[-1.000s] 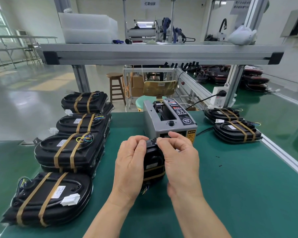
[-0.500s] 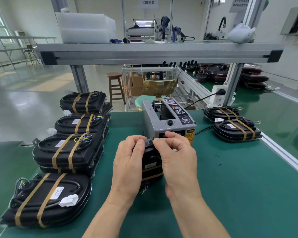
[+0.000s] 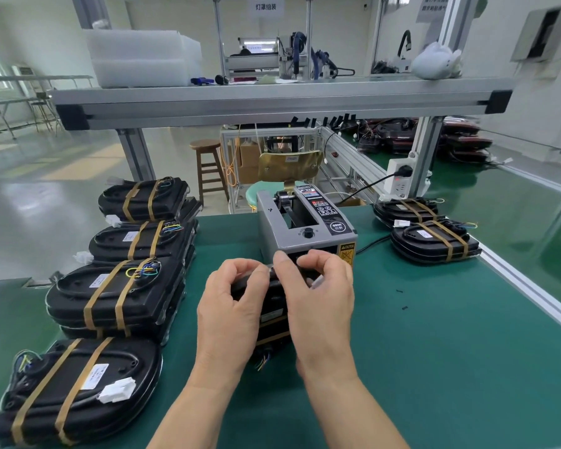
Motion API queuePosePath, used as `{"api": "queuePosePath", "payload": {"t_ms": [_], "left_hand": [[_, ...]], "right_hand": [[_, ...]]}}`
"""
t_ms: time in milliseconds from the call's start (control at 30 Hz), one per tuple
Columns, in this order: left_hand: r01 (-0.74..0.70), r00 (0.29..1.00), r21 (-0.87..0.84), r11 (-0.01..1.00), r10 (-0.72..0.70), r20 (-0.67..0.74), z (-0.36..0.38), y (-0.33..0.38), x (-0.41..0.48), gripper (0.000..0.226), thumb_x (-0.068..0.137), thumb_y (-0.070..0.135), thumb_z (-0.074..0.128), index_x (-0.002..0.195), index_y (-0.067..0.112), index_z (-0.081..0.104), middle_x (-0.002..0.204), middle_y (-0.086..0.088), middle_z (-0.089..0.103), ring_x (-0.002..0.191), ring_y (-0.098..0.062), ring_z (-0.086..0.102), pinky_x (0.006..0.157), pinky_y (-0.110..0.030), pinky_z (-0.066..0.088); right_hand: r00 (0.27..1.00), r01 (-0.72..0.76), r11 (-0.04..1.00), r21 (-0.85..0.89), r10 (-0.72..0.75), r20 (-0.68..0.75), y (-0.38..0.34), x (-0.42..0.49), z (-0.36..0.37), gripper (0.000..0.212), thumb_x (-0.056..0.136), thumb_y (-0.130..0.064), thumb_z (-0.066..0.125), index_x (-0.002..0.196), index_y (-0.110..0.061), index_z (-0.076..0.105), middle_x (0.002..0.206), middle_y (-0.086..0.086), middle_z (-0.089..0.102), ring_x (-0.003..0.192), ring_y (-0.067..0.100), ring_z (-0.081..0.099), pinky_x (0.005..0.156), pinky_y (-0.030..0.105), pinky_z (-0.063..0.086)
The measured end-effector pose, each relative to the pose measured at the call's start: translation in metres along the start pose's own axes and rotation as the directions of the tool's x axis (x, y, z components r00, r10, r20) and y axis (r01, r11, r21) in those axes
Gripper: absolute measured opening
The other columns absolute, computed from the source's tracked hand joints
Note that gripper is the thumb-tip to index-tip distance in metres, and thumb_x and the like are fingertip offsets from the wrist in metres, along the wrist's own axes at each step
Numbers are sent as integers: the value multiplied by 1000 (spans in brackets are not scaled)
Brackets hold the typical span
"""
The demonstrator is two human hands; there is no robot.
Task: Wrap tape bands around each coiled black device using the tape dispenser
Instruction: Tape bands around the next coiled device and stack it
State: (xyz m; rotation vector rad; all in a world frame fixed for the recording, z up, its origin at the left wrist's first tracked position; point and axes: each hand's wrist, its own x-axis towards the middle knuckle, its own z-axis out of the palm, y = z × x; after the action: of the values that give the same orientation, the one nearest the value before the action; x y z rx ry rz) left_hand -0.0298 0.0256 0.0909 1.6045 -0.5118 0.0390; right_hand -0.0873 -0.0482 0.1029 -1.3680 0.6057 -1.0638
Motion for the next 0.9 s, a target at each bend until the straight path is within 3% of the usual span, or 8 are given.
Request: {"api": "queuePosePath", "payload": {"t_ms": [167,233,300,400,500,600,733,900], "left_hand": [[-3,1000,24,1000,4,-23,-2,-3,1,28,70,60,55,85,40,68,92,9,70,88,-7,64,87,-40,53],[-7,1000,23,1000,7,-29,-3,-1,2,29,69,59,56,85,38,69,90,9,71,88,-10,65,88,-44,53],[-6,999,38,999,8,-46,-3,-1,2,30,69,59,55,84,37,70,91,7,70,89,-11,64,91,-46,52],[-130,988,144,981,140,-61,-1,6,-1,27,79,54,48,91,40,68,98,10,65,95,-2,59,97,-36,46],[-424,898,420,802,432,81,2,12,-3,33,94,31,43,112,25,71,106,11,65,104,-14,59,100,-46,39],[-497,864,537,682,449,228,0,14,-2,39,92,45,45,115,24,68,107,10,65,104,-17,59,103,-51,34],[-521,852,572,633,423,308,-9,11,1,49,80,52,55,119,25,65,107,10,63,105,-13,53,103,-36,31],[-510,860,545,666,414,298,-11,13,0,41,79,45,57,115,27,66,104,13,63,101,-13,56,101,-34,32]], "right_hand": [[999,32,991,-128,-30,23,4,9,8,34,76,-32,78,94,-33,50,105,-20,45,99,-18,42,76,1,36],[995,87,989,-123,-92,-30,8,12,4,29,83,-17,71,92,-34,50,105,-17,47,100,-13,47,77,-2,35],[990,11,999,-48,-18,-137,20,16,-5,28,86,-7,64,91,-32,53,105,-11,52,98,1,55,80,6,41],[959,-224,950,220,254,-123,34,13,-15,7,91,-19,68,87,-20,62,94,0,62,84,15,59,80,28,48],[948,-305,890,339,318,17,42,5,-17,33,91,-44,65,69,-20,65,76,-3,64,77,10,59,78,31,50],[919,-365,811,458,391,39,41,15,-23,39,93,-49,59,70,-20,71,80,0,71,77,10,64,70,27,53],[903,-371,867,332,420,-88,47,45,-28,14,96,-8,59,98,-11,72,84,3,65,60,5,57,54,19,49],[893,-390,895,217,426,-149,55,60,-20,9,90,-9,66,87,-15,72,77,0,70,52,6,58,48,19,47]]}}
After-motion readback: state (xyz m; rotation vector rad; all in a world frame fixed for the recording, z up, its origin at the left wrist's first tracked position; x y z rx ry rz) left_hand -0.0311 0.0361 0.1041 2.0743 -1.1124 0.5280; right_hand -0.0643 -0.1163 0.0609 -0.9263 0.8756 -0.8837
